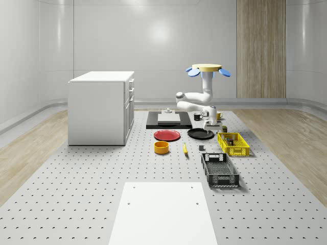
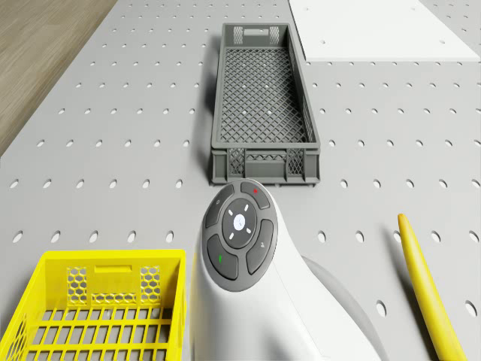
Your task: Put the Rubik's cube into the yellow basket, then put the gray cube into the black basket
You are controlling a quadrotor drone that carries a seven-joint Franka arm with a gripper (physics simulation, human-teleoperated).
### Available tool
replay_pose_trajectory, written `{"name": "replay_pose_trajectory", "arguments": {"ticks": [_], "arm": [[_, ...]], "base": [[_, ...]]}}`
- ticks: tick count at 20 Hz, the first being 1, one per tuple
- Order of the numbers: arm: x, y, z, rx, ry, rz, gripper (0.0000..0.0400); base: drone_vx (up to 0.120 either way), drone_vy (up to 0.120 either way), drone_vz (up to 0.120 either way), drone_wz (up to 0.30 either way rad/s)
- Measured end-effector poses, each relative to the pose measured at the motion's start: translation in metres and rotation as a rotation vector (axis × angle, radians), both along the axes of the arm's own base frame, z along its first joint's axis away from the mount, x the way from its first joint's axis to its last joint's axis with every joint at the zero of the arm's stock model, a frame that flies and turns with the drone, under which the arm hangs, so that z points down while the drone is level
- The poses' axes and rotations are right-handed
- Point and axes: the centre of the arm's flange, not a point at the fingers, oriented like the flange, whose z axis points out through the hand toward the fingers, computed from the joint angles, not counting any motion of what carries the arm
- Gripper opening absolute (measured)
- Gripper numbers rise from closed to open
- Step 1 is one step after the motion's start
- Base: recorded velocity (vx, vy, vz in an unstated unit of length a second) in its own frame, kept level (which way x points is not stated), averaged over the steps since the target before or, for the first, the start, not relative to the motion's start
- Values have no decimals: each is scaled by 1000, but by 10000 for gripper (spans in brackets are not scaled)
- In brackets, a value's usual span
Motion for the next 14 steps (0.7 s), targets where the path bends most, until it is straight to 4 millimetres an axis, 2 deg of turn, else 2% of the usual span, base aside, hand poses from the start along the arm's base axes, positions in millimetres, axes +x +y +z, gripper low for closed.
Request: {"name": "replay_pose_trajectory", "arguments": {"ticks": [7,14], "arm": [[0,0,0,0,0,0,400],[0,0,0,0,0,0,400]], "base": [[120,-120,0,0],[0,-120,0,0]]}}
